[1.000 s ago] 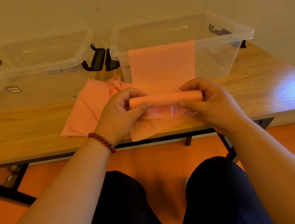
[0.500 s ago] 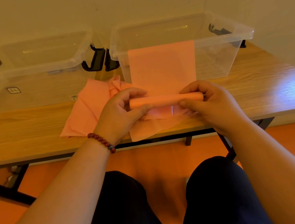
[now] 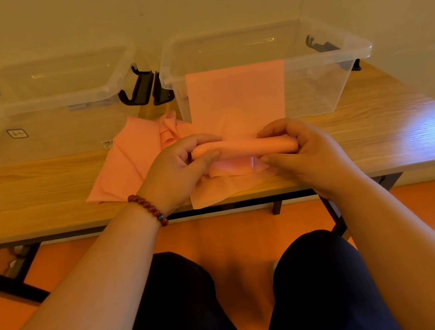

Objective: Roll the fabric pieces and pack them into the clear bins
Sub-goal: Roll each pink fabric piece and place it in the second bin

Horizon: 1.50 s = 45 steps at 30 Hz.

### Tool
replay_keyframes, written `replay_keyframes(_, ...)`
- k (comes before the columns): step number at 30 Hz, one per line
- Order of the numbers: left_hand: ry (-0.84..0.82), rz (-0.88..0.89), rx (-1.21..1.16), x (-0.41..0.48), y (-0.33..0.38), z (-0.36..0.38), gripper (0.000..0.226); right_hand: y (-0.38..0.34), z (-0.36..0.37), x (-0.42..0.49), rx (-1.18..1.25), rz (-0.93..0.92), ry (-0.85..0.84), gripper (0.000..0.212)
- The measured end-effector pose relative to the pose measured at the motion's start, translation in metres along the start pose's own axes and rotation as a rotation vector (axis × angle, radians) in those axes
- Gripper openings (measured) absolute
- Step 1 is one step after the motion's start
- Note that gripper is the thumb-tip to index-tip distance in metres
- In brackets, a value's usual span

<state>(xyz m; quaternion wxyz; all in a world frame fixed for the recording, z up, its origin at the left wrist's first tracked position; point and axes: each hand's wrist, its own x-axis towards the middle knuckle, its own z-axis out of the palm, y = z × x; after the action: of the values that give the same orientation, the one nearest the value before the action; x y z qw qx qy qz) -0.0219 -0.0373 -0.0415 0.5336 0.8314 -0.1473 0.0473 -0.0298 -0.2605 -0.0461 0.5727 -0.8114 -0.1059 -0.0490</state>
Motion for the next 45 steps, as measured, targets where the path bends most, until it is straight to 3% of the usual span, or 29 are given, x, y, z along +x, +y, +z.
replay_keyframes(9,0.007,-0.034,-0.132,-0.0001,0.0011,0.0021,0.031,-0.0028,-0.0005,-0.0013,0.063,0.015,0.05,0.03)
replay_keyframes(19,0.03,-0.035,-0.096,0.0026,-0.0035,0.0023,0.021,0.0001,-0.0007,-0.0006,0.075,-0.011,0.055,0.033)
replay_keyframes(30,0.004,-0.03,-0.237,0.0008,0.0013,0.0028,0.038,-0.0009,0.0001,-0.0011,0.15,-0.027,0.103,0.01)
replay_keyframes(37,0.026,-0.018,-0.198,0.0004,0.0012,0.0032,0.019,0.0024,-0.0018,-0.0005,0.176,-0.006,0.076,0.033)
replay_keyframes(42,0.024,-0.035,-0.262,0.0006,0.0016,0.0041,0.033,0.0017,-0.0013,-0.0007,0.155,-0.016,0.107,0.017)
replay_keyframes(45,0.03,-0.033,-0.226,0.0,0.0017,0.0031,0.03,0.0009,0.0,-0.0005,0.152,-0.01,0.11,0.012)
